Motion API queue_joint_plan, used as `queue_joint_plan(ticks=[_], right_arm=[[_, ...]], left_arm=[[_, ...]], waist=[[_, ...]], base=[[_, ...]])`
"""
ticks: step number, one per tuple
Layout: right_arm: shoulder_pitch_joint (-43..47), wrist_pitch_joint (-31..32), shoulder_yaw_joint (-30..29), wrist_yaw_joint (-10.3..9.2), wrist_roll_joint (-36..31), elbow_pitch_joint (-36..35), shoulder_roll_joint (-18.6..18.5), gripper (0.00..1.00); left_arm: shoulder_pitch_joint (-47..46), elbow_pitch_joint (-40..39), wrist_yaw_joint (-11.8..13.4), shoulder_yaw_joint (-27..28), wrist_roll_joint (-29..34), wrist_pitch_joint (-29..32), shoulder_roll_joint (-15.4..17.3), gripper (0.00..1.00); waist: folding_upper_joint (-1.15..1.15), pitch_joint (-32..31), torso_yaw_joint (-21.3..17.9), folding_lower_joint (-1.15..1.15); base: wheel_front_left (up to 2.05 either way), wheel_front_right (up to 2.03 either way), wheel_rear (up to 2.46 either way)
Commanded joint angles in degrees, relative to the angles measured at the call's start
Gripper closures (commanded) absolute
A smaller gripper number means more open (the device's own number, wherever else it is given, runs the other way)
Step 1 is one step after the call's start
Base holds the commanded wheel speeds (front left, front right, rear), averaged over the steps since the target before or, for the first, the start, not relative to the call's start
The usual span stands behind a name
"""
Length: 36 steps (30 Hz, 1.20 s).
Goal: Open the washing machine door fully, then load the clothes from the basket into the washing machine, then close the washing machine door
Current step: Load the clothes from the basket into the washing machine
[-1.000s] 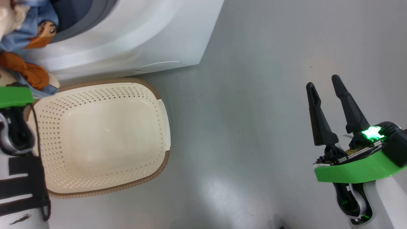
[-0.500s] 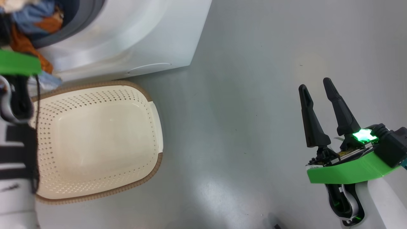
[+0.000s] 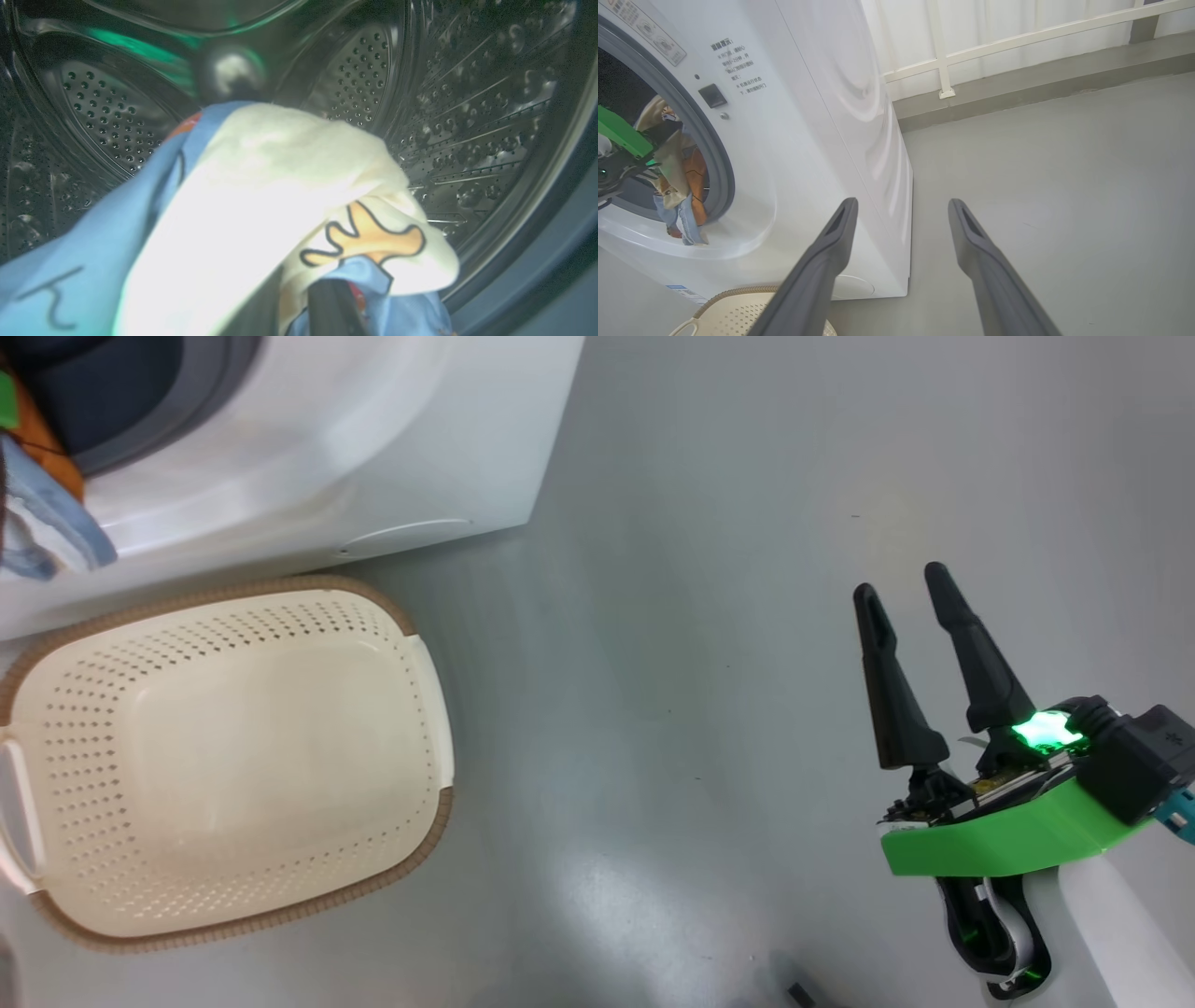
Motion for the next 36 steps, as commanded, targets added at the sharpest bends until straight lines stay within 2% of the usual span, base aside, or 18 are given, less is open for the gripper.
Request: queue_joint_plan(ticks=[1,8,12,17,22,28,30,31,32,33,34,36], right_arm=[[0.2,-0.4,1.5,0.43,0.4,-1.0,-0.1,0.00],[0.5,-0.4,2.0,0.43,0.4,-1.0,-0.4,0.00],[0.5,-0.4,2.0,0.43,0.5,-1.4,-0.4,0.00],[-0.2,-0.4,2.3,0.43,0.3,-1.4,-0.2,0.00],[-0.4,-0.4,2.8,0.43,0.3,-1.3,-0.2,0.00],[0.0,-0.4,2.8,0.43,0.4,-0.9,-0.4,0.00],[0.2,-0.4,2.7,0.43,0.4,-0.9,-0.4,0.00],[0.3,-0.4,2.8,0.43,0.5,-0.9,-0.4,0.00],[0.4,-0.4,2.8,0.43,0.5,-0.9,-0.4,0.00],[0.4,-0.4,2.8,0.43,0.5,-0.8,-0.4,0.00],[0.4,-0.4,2.9,0.43,0.5,-0.8,-0.4,0.00],[0.4,-0.4,2.9,0.43,0.6,-0.7,-0.4,0.00]], left_arm=[[-1.9,-0.1,0.0,-0.1,0.8,-0.3,3.8,1.00],[-7.0,4.4,0.0,-2.8,0.9,-0.3,6.1,1.00],[-9.0,0.5,0.0,-1.8,1.7,-0.3,7.2,1.00],[-7.8,-6.7,0.0,2.3,4.1,-0.3,7.1,1.00],[-4.4,-2.2,0.0,2.3,3.6,-0.3,6.0,1.00],[-5.1,9.2,0.0,-2.9,0.2,0.4,5.8,1.00],[-6.5,12.2,0.0,-5.2,-0.1,1.3,6.3,0.74],[-7.3,14.0,0.0,-5.7,-0.6,2.4,6.5,0.66],[-8.1,15.9,0.0,-6.1,-0.9,4.1,6.5,0.47],[-8.8,17.2,0.0,-6.9,-0.9,5.4,6.5,0.07],[-9.5,18.6,0.0,-7.5,-0.9,6.8,6.6,0.00],[-10.4,20.7,0.0,-8.5,-1.3,9.6,6.4,0.00]], waist=[[0.00,0.3,-0.6,0.00],[0.00,0.9,-2.0,0.00],[0.00,1.7,-2.3,0.00],[0.00,2.7,-2.4,0.00],[0.00,2.7,-2.4,0.00],[0.00,2.1,-2.3,0.00],[0.00,1.8,-2.1,0.00],[0.00,1.7,-2.1,0.00],[0.00,1.5,-2.0,0.00],[0.00,1.4,-1.9,0.00],[0.00,1.3,-1.8,0.00],[0.00,1.0,-1.7,0.00]], base=[[0.00,0.00,0.00],[0.00,0.00,0.00],[0.00,0.00,0.00],[0.00,0.00,0.00],[0.00,0.00,0.00],[0.00,0.00,0.00],[0.00,0.00,0.00],[0.00,0.00,0.00],[0.00,0.00,0.00],[0.00,0.00,0.00],[0.00,0.00,0.00],[0.00,0.00,0.00]])
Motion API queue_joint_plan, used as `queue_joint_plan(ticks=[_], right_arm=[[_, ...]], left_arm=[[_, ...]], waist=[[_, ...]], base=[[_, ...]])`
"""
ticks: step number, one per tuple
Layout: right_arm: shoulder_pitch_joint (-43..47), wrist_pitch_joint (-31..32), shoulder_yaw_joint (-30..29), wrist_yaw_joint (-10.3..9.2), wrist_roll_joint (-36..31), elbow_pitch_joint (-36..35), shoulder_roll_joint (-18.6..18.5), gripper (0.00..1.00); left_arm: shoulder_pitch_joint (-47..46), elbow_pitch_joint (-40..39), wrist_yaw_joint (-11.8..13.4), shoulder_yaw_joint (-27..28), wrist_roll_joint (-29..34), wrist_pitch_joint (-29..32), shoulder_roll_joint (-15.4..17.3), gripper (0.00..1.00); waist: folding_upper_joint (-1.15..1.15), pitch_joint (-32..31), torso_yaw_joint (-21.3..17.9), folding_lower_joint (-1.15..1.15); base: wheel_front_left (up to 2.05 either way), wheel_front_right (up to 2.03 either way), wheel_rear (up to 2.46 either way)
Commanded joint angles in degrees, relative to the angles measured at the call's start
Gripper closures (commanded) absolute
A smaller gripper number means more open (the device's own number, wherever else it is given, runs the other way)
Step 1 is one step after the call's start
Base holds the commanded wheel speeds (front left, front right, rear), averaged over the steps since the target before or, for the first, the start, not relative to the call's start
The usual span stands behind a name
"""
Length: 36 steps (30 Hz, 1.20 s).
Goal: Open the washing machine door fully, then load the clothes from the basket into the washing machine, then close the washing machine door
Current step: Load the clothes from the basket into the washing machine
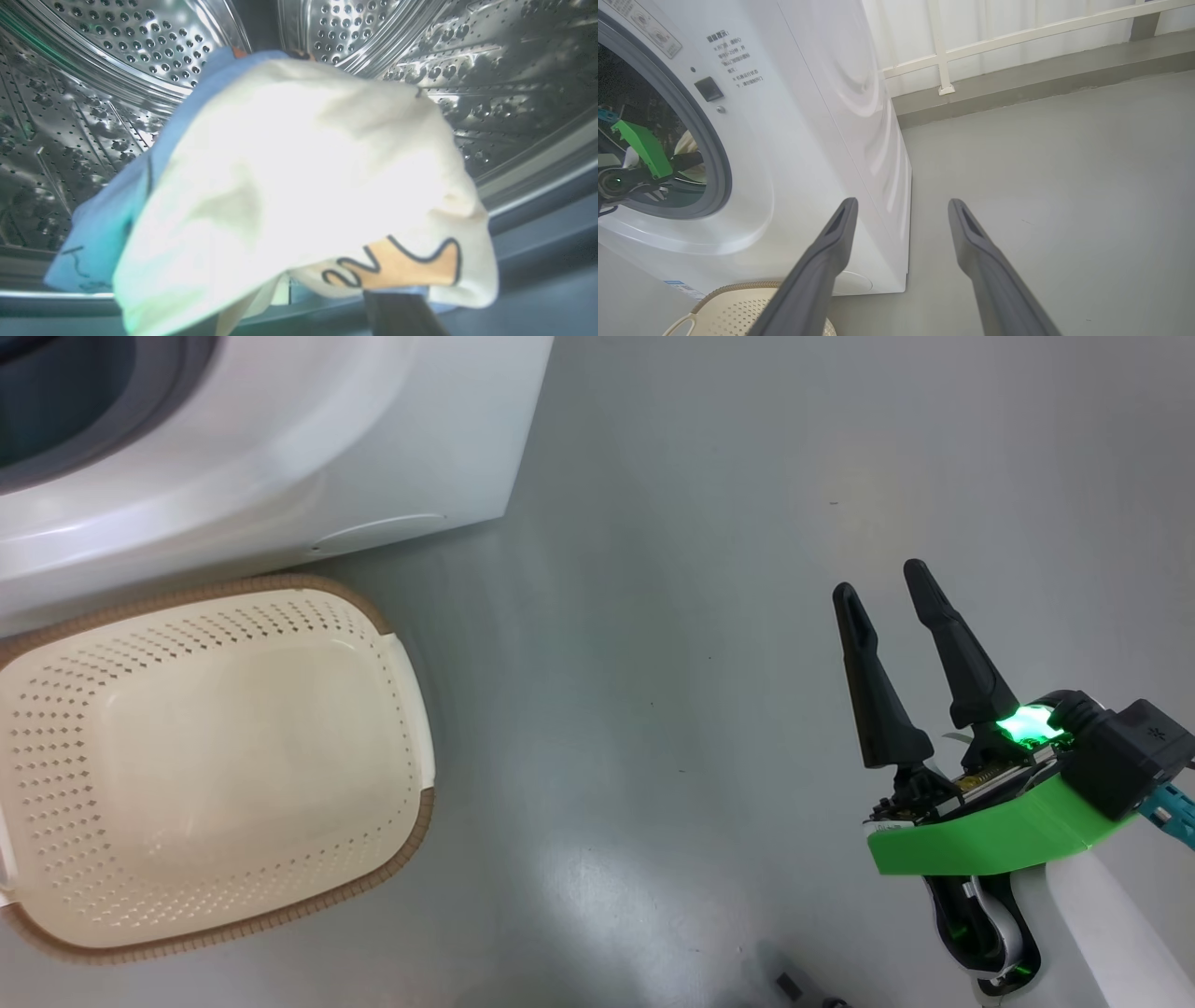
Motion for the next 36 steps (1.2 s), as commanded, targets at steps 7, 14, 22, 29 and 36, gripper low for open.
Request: queue_joint_plan(ticks=[7,14,22,29,36], right_arm=[[1.6,-0.4,0.8,0.43,0.5,-1.0,-0.5,0.00],[1.3,-0.4,0.5,0.43,0.5,-1.1,-0.6,0.00],[1.3,-0.4,0.0,0.43,0.4,-1.2,-0.6,0.00],[1.5,-0.4,-0.4,0.43,0.4,-1.3,-0.8,0.00],[1.6,-0.4,-0.6,0.43,0.4,-1.2,-0.9,0.00]], left_arm=[[-1.0,0.7,0.0,-2.8,-3.2,5.6,2.2,0.00],[0.2,-1.8,0.0,-6.1,-7.3,6.9,2.3,0.00],[2.0,-6.2,0.0,-10.8,-13.4,5.6,2.7,0.00],[3.0,-9.3,0.0,-14.6,-18.1,4.4,3.7,0.00],[3.7,-10.8,0.0,-17.7,-21.5,2.6,4.6,0.00]], waist=[[0.00,-0.6,0.6,0.00],[0.00,-0.7,1.1,0.00],[0.00,-1.5,2.2,0.00],[0.00,-1.7,3.0,0.00],[0.00,-2.2,3.6,0.00]], base=[[0.00,0.00,0.00],[0.00,0.00,0.00],[0.00,0.00,0.00],[0.00,0.00,0.00],[0.00,0.00,0.00]])
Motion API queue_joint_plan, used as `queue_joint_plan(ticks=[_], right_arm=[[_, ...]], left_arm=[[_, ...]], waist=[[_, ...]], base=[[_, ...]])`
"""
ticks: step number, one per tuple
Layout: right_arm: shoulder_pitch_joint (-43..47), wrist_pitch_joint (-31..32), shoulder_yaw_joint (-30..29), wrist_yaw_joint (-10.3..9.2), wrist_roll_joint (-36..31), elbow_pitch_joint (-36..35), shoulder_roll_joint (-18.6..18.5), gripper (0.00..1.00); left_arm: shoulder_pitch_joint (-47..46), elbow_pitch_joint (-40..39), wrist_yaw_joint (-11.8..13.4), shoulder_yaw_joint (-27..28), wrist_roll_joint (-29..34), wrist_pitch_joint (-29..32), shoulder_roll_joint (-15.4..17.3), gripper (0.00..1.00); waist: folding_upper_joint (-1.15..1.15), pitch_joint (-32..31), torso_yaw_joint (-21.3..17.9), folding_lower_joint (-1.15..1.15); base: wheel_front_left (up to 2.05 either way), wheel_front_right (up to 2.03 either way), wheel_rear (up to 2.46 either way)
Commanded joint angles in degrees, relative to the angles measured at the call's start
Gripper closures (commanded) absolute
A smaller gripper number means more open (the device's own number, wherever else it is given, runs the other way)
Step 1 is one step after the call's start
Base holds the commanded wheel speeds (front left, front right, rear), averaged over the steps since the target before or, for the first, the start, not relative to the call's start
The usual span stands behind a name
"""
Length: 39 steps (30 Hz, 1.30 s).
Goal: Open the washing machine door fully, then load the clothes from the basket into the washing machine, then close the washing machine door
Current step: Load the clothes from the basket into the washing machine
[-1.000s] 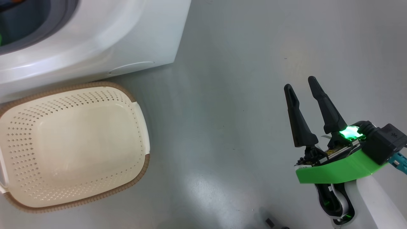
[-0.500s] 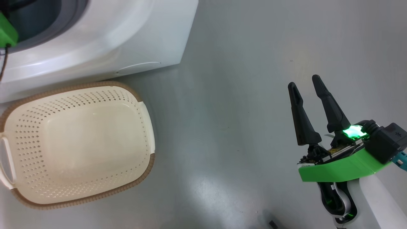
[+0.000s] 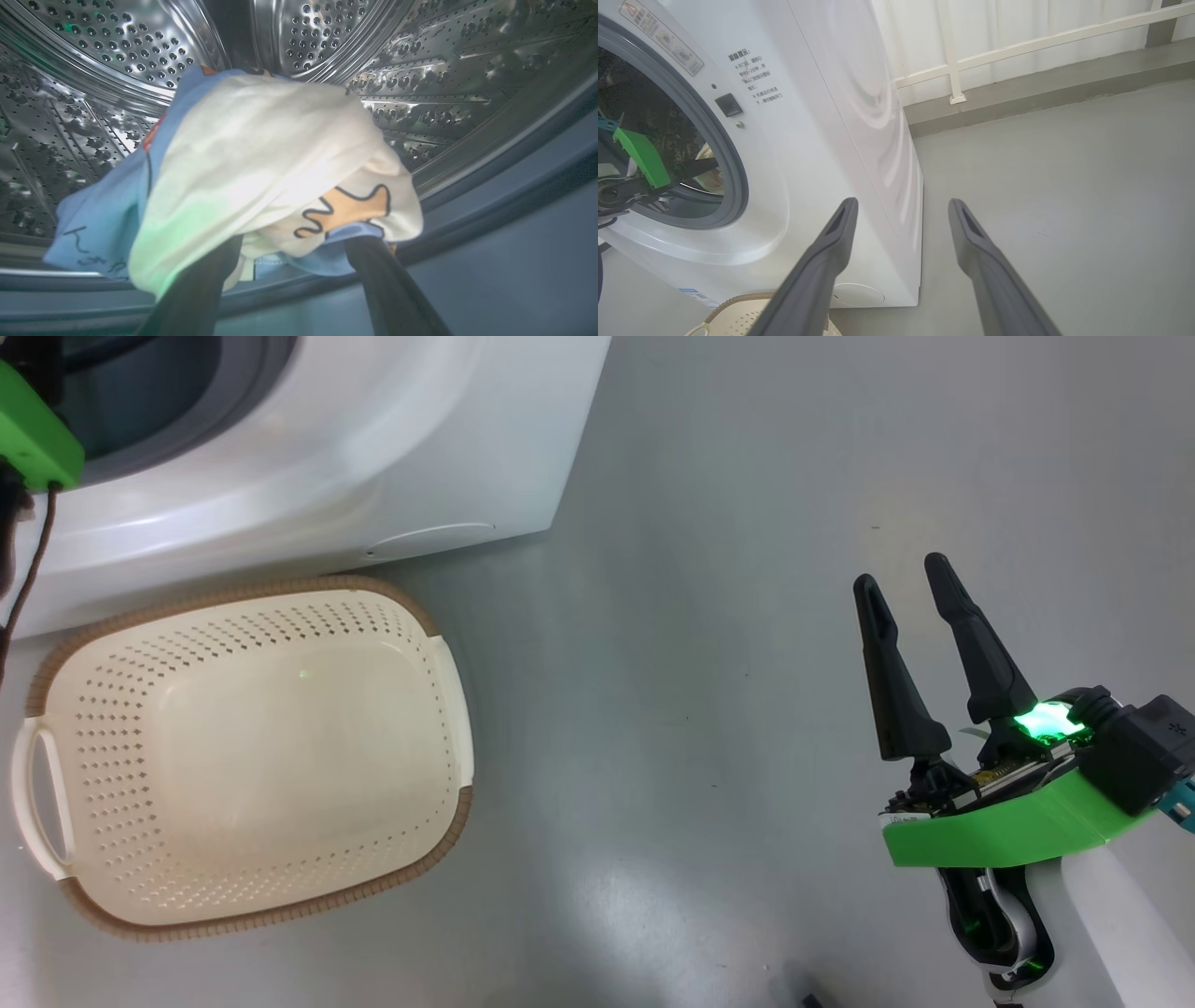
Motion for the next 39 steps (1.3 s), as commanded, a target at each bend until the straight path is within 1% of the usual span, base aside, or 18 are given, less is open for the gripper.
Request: queue_joint_plan(ticks=[1,10,16,23,28,31,34,39], right_arm=[[1.6,-0.4,0.8,0.43,0.0,-1.3,-0.6,0.00],[2.0,-0.4,0.6,0.43,0.1,-1.0,-1.1,0.00],[2.6,-0.4,0.5,0.43,0.1,-0.9,-1.6,0.00],[3.4,-0.4,0.4,0.43,0.1,-0.4,-3.1,0.00],[4.2,-0.4,0.3,0.43,0.2,0.4,-4.2,0.00],[4.9,-0.4,0.3,0.43,0.4,0.9,-4.9,0.00],[5.6,-0.4,0.2,0.43,0.6,1.3,-5.6,0.00],[8.0,-0.4,-0.4,0.43,0.9,2.1,-6.6,0.00]], left_arm=[[0.2,-1.3,0.0,0.5,-0.7,-0.7,3.1,0.00],[2.7,-1.8,0.0,-1.4,-4.6,-4.4,3.5,0.00],[5.4,-3.6,0.0,-2.7,-7.3,-8.3,3.5,0.00],[9.5,-4.8,0.0,-4.0,-9.2,-11.0,3.7,0.00],[13.3,-5.2,0.0,-3.8,-9.9,-12.0,3.0,0.00],[15.5,-5.5,0.0,-2.1,-9.4,-12.1,2.8,0.00],[18.6,-7.8,0.2,1.7,-7.3,-12.1,2.8,0.00],[26.0,-12.2,1.0,9.4,-2.7,-12.2,1.2,0.00]], waist=[[0.00,-0.2,0.1,0.00],[0.00,-2.0,0.7,0.00],[0.00,-3.7,1.4,0.00],[0.00,-6.9,2.3,0.00],[0.00,-10.0,3.3,0.00],[0.00,-12.0,3.9,0.00],[0.00,-14.1,4.6,0.00],[0.00,-18.0,5.8,0.00]], base=[[0.00,0.00,0.00],[0.00,0.00,0.00],[0.00,0.00,0.00],[0.00,0.00,0.00],[0.00,0.00,0.00],[0.00,0.00,0.00],[0.00,0.00,0.00],[0.00,0.00,0.00]])
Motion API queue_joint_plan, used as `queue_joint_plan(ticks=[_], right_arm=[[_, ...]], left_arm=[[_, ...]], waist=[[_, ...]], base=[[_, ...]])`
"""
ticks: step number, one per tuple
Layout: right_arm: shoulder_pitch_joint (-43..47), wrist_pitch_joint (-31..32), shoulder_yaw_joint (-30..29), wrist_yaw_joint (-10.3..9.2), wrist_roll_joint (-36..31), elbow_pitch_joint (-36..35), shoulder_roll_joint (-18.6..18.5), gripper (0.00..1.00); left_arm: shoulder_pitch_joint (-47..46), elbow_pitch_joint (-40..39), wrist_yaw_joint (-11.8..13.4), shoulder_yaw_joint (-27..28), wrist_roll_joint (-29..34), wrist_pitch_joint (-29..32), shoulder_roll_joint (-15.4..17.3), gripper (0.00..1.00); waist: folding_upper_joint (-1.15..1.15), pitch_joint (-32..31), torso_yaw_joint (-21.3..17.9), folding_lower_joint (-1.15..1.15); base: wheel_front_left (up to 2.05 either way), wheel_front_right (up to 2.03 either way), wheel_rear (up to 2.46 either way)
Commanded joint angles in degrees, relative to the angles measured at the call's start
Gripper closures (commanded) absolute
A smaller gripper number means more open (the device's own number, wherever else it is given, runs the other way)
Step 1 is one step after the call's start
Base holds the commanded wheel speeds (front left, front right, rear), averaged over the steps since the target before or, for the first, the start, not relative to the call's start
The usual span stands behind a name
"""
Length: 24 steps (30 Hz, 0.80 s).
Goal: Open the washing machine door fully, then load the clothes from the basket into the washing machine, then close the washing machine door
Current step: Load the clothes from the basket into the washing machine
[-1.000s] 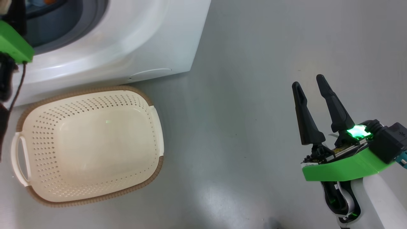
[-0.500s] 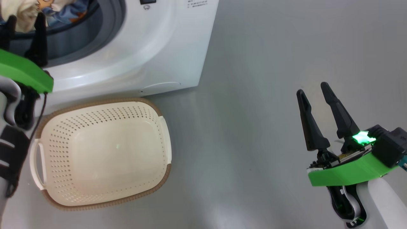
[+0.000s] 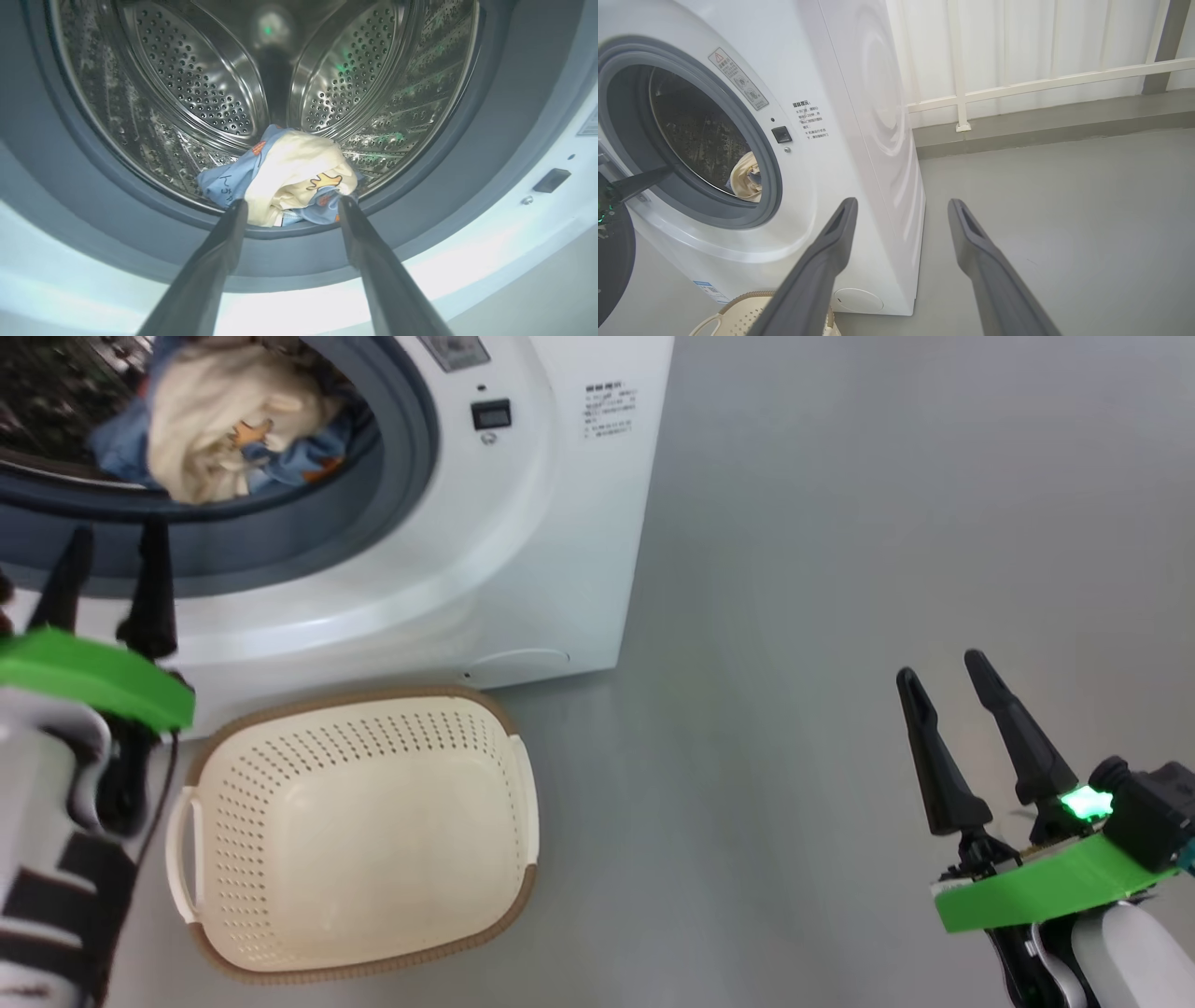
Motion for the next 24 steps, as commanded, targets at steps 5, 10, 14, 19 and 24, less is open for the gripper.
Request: queue_joint_plan(ticks=[5,10,14,19,24], right_arm=[[3.1,-0.4,0.5,0.43,0.8,-0.5,-2.1,0.00],[4.9,-0.4,-0.1,0.43,1.2,0.0,-3.2,0.00],[6.2,-0.4,-0.5,0.43,1.5,0.3,-3.8,0.00],[8.1,-0.4,-1.1,0.43,1.8,0.6,-4.5,0.00],[9.9,-0.4,-1.7,0.43,2.0,0.9,-5.1,0.00]], left_arm=[[8.9,-6.1,1.3,9.4,6.6,-0.4,0.6,0.00],[16.4,-10.6,1.4,16.3,11.7,-0.4,-1.4,0.00],[20.5,-13.1,1.3,20.1,14.7,-0.4,-2.8,0.00],[26.6,-16.1,0.8,25.1,18.9,-0.4,-5.1,0.00],[30.7,-18.3,0.3,28.3,22.6,-0.4,-7.0,0.00]], waist=[[0.00,-6.5,2.1,0.00],[0.00,-9.5,2.7,0.00],[0.00,-11.3,3.0,0.00],[0.00,-13.9,3.5,0.00],[0.00,-15.9,4.1,0.00]], base=[[0.00,0.00,0.00],[0.00,0.00,0.00],[0.00,0.00,0.00],[0.00,0.00,0.00],[0.00,0.00,0.00]])
